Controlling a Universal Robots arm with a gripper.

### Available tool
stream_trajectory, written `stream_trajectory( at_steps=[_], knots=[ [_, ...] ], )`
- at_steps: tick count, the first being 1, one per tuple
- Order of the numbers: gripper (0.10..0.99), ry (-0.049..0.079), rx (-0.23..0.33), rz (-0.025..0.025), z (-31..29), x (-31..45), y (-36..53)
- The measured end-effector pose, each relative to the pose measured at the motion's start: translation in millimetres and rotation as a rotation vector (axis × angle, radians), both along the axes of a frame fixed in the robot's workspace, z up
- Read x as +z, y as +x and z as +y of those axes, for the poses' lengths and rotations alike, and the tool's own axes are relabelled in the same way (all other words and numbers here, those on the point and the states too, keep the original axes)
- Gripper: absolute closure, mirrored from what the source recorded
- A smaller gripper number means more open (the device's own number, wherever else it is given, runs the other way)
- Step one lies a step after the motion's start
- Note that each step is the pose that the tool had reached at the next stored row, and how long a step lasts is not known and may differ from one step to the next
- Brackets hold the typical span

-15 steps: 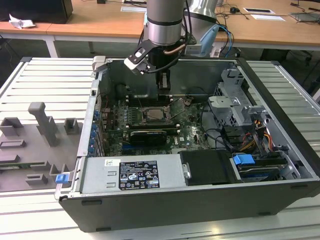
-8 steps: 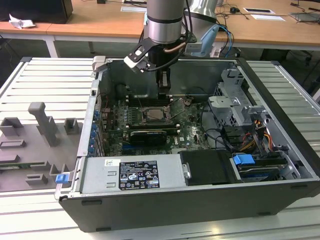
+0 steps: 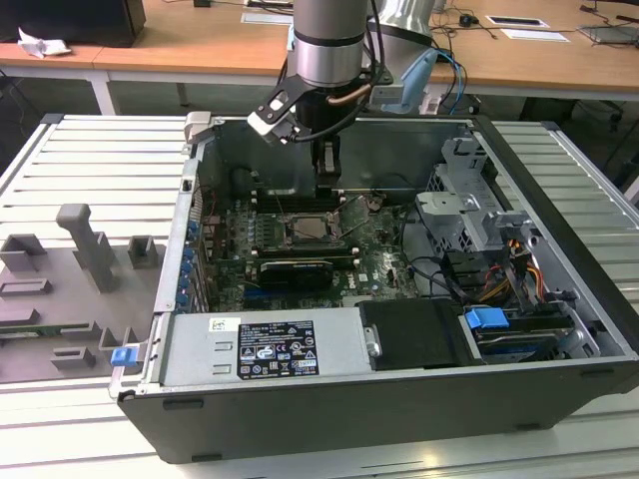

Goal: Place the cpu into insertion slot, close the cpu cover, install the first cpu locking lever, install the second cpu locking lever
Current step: 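Close the cpu cover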

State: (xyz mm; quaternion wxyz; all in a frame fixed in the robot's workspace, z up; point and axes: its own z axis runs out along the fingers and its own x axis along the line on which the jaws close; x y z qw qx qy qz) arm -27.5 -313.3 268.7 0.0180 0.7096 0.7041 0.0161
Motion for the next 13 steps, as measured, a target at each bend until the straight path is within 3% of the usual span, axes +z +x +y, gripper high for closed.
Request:
stream_trajectory(
  at_steps=[5, 8, 13],
  knots=[
    [0.980, 0.000, 0.000, -0.0001, 0.1, 1.3, 0.1],
    [0.980, 0.000, 0.000, 0.0000, 0.6, 1.4, 14.1],
    [0.980, 0.000, 0.000, 0.0002, 0.7, 1.4, 21.5]
  ],
)
